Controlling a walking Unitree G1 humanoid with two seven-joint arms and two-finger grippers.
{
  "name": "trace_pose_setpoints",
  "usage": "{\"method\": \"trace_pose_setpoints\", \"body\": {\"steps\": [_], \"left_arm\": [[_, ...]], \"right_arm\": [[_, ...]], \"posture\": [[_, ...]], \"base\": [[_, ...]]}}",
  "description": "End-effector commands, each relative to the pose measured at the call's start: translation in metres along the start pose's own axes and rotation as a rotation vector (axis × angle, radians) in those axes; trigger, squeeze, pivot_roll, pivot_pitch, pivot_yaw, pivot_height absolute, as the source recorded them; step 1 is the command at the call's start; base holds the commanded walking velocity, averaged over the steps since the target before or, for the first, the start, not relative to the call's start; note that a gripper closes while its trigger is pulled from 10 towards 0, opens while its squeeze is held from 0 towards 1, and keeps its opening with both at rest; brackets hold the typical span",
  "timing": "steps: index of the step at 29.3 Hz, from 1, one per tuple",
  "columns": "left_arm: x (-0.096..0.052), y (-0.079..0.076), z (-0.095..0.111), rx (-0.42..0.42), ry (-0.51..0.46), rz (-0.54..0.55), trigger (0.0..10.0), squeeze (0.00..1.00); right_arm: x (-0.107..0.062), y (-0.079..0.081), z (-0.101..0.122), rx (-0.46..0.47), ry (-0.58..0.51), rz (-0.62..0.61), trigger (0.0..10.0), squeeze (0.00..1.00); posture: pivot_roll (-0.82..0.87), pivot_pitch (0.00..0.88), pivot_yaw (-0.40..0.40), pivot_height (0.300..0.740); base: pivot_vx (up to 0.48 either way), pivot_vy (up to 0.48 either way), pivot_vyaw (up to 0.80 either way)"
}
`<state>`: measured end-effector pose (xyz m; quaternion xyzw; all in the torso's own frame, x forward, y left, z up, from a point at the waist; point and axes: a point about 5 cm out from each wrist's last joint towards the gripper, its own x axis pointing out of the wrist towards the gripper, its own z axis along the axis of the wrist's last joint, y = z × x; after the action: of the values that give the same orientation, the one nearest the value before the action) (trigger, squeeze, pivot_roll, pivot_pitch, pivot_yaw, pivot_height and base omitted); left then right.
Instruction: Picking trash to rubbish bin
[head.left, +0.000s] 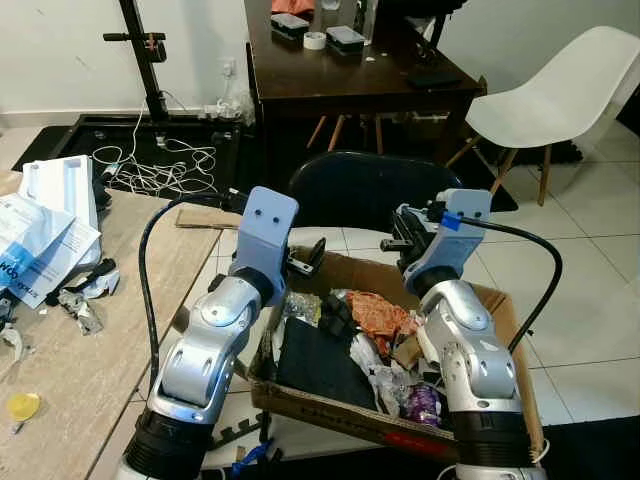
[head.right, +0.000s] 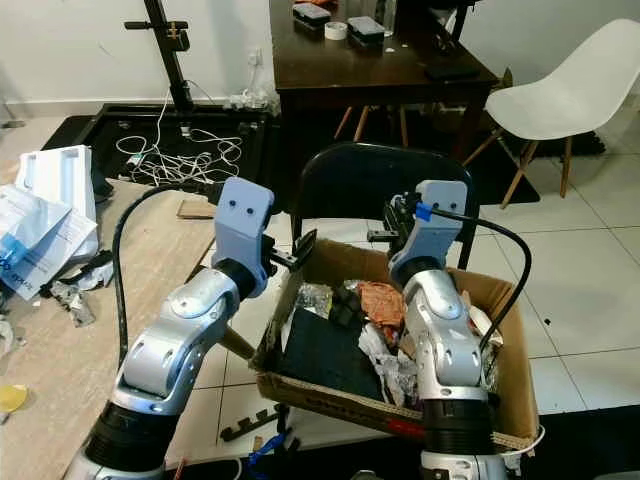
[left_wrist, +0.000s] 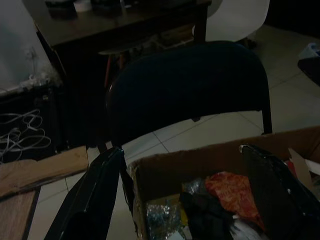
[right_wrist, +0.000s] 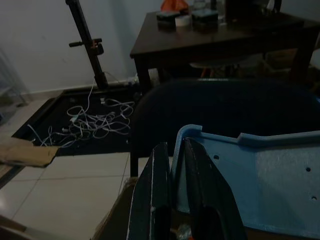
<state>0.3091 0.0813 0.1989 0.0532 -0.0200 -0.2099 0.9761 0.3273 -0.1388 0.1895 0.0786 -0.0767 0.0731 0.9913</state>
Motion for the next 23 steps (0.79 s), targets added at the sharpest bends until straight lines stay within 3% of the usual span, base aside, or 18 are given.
{"method": "trace_pose_setpoints", "body": {"steps": [1,5,13,23], "left_arm": [[-0.001,-0.001,-0.006,0.003,0.032,-0.003,10.0,0.0],[0.0,-0.001,-0.006,0.006,0.039,-0.008,10.0,0.0],[0.001,0.0,-0.004,0.0,0.026,-0.003,10.0,0.0],[0.0,-0.003,-0.003,0.012,0.025,-0.025,10.0,0.0]], "right_arm": [[-0.003,0.001,-0.007,0.015,0.033,0.006,10.0,0.0],[-0.004,0.0,-0.009,0.016,0.044,0.007,10.0,0.0],[-0.007,-0.002,-0.012,0.017,0.057,0.003,10.0,0.0],[-0.014,-0.008,-0.03,0.002,0.147,-0.019,10.0,0.0]], "posture": [[0.07,0.116,0.017,0.74],[0.07,0.122,0.019,0.74],[0.06,0.139,0.022,0.74],[0.07,0.152,0.026,0.74]], "base": [[0.0,0.0,0.0],[0.0,0.0,0.0],[0.0,0.454,0.0],[0.0,0.0,0.0]]}}
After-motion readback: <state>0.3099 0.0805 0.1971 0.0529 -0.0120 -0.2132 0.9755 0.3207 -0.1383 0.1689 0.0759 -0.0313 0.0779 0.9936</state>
